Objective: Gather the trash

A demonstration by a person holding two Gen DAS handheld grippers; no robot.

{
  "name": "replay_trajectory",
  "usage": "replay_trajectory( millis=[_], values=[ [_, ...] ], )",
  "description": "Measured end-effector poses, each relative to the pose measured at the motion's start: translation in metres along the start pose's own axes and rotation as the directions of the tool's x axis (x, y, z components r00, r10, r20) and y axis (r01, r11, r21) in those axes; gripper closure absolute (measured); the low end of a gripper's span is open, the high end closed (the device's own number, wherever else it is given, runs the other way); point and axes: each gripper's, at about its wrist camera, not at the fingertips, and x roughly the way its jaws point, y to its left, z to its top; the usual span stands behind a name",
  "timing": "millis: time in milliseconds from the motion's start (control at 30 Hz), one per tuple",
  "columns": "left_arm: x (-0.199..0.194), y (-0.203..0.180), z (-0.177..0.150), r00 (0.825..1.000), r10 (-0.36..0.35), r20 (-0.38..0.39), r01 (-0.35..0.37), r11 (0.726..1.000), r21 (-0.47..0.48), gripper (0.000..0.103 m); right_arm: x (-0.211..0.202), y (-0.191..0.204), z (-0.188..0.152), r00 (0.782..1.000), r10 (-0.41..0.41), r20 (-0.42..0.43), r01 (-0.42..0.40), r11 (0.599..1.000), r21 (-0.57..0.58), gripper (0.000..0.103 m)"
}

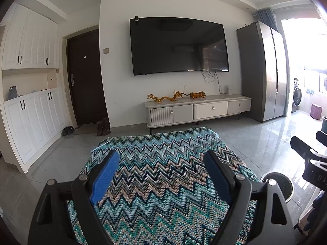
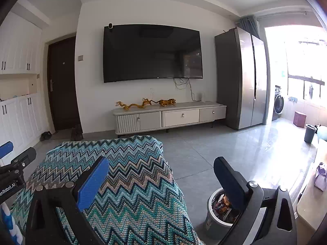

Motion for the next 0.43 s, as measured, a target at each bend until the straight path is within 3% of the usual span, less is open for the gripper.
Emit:
replay_trajectory(
  millis=[433],
  values=[
    [0.000, -0.009, -0.002, 1.000, -0.025, -0.009, 0.025, 1.000, 0.017, 0.018, -0.004, -0.016, -0.001, 1.000, -0.019, 0.000, 0.019, 0.999, 0.027, 0.000]
  ],
)
